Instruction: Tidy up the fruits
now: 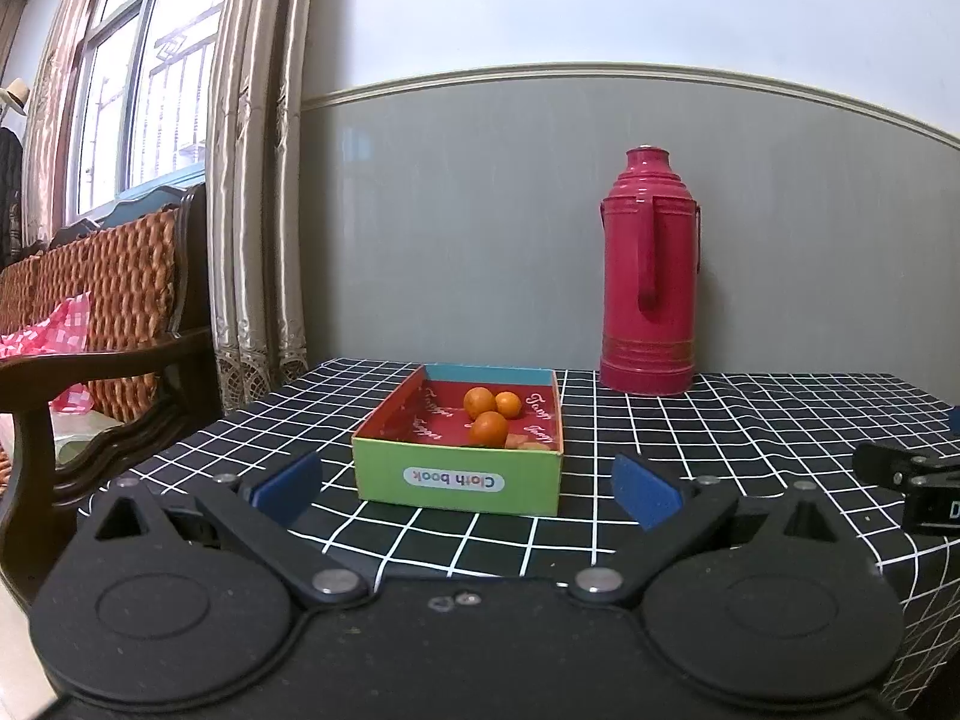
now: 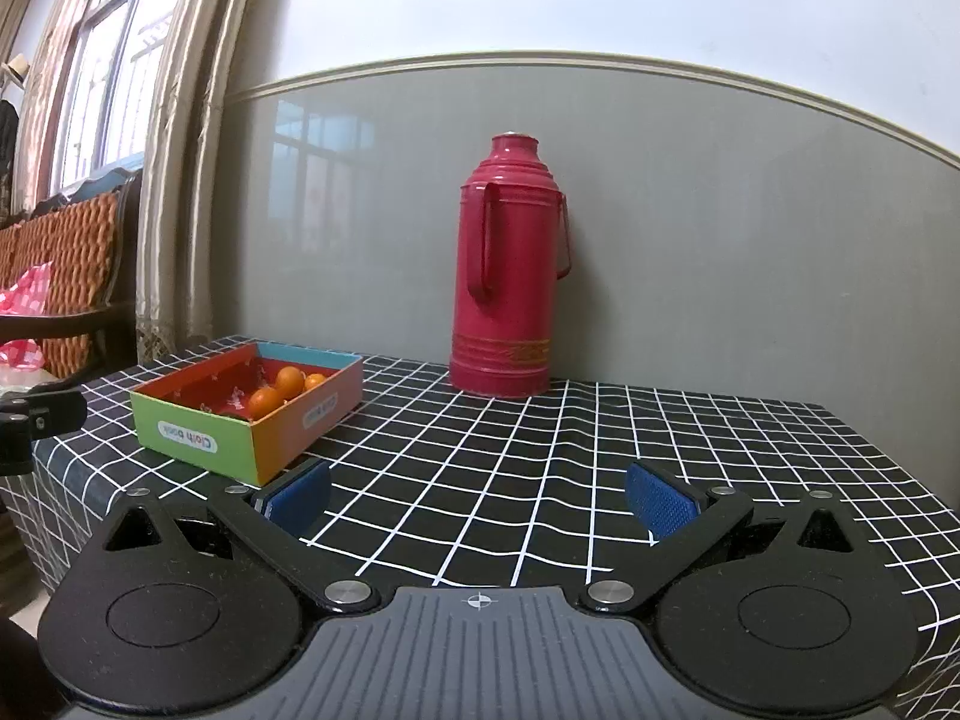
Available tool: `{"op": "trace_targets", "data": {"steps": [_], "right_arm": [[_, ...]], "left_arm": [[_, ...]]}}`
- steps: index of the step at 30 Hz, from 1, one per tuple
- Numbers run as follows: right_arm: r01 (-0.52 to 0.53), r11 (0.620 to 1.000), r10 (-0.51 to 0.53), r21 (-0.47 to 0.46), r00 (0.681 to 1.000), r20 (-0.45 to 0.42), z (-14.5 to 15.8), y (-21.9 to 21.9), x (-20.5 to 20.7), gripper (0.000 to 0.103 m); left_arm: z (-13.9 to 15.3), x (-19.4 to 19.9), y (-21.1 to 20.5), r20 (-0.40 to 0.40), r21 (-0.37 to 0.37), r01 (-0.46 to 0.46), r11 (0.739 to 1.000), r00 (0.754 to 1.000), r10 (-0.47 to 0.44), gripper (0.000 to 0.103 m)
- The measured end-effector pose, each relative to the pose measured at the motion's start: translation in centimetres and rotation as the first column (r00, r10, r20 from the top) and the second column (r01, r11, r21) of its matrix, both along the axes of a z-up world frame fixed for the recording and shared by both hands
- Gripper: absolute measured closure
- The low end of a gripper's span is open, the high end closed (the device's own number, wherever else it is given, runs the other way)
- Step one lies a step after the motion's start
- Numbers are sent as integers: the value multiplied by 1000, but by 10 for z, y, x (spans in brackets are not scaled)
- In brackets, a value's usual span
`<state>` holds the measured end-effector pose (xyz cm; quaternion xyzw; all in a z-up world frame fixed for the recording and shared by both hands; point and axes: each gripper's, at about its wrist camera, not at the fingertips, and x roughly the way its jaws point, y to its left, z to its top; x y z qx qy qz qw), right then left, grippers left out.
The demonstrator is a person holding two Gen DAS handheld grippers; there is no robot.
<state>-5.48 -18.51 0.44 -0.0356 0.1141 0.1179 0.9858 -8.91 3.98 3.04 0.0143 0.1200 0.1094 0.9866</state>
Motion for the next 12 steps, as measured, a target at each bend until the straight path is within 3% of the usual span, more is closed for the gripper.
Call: {"op": "trace_targets", "data": {"steps": [12], "right_arm": [[-5, 1000, 5, 2, 1000, -3, 0, -1, -1, 0]], "left_arm": [[0, -4, 1, 18, 4, 12, 1000, 1000, -12, 9]]}}
